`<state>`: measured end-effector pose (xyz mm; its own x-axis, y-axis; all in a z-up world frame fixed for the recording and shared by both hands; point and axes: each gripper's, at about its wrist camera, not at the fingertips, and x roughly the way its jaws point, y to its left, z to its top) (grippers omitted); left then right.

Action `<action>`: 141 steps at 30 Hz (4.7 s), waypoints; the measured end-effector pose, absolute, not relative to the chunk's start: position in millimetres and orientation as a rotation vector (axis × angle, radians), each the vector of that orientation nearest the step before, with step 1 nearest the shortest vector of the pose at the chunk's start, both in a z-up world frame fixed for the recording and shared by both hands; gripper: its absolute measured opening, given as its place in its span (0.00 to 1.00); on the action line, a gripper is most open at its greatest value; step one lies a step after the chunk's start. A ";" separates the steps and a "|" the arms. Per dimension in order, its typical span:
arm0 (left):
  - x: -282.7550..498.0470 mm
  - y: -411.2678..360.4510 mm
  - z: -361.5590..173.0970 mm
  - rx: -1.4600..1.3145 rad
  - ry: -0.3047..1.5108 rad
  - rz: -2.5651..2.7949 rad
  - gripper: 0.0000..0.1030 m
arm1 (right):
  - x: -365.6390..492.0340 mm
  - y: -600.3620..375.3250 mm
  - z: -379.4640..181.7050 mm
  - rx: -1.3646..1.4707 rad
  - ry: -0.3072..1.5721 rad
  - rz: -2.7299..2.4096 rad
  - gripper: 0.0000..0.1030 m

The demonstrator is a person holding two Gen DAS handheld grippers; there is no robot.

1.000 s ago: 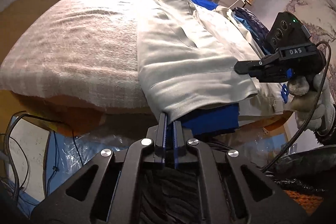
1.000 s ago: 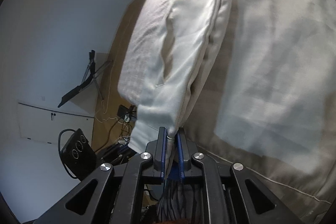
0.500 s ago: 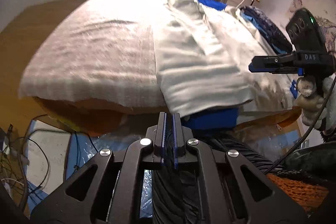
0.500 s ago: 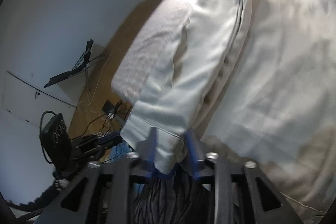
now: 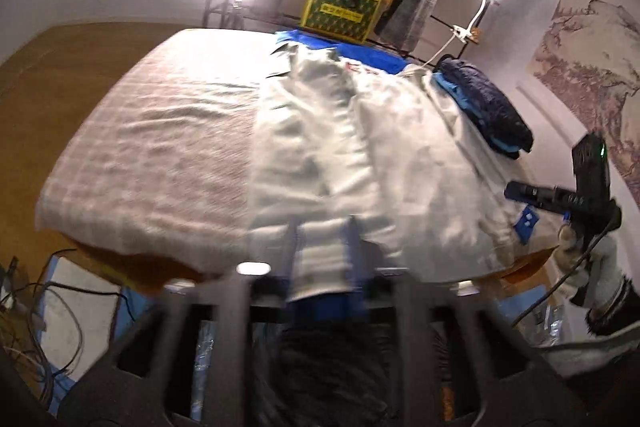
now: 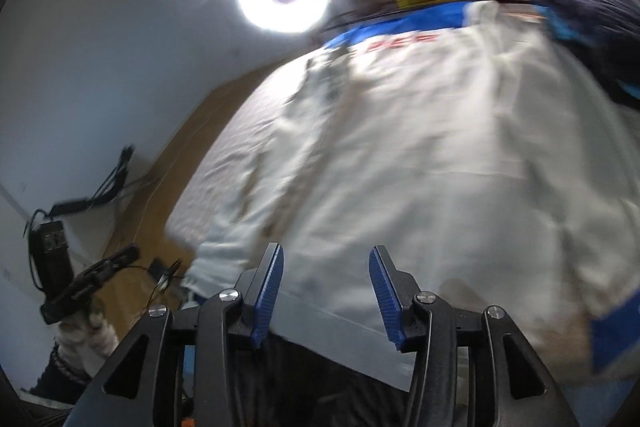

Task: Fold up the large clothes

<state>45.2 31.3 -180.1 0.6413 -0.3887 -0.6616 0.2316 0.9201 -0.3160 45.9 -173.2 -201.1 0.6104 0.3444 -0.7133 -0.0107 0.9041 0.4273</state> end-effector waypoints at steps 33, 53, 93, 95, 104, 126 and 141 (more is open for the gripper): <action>111.5 -143.0 -212.2 -0.180 0.965 -0.604 0.47 | -12.1 -400.8 -258.7 0.507 0.964 -0.353 0.47; 120.8 -140.9 -218.3 -0.271 0.969 -0.614 0.47 | -16.8 -324.4 -151.8 0.341 0.746 -0.184 0.00; 126.0 -159.0 -285.5 -0.479 1.204 -0.725 0.04 | 2.8 -229.5 -232.1 0.325 1.014 0.185 0.42; 125.2 -165.6 -285.8 -0.422 1.208 -0.711 0.01 | 7.7 -228.9 -241.8 0.356 1.044 0.208 0.42; 121.7 -119.9 -266.5 -0.345 1.134 -0.531 0.02 | 36.4 -236.1 -226.8 0.378 0.991 0.326 0.42; 91.6 -133.7 -264.1 -0.274 1.168 -0.655 0.20 | 85.7 -274.5 -270.2 0.711 1.048 0.527 0.43; 90.3 -151.4 -263.2 -0.350 1.174 -0.745 0.11 | 24.8 -245.3 -258.7 0.632 1.078 0.520 0.03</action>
<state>90.3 -151.4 -263.2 0.1875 -0.6873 -0.7017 0.3422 0.7153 -0.6093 24.8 -245.3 -258.7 0.3863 0.6670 -0.6371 -0.0838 0.7133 0.6958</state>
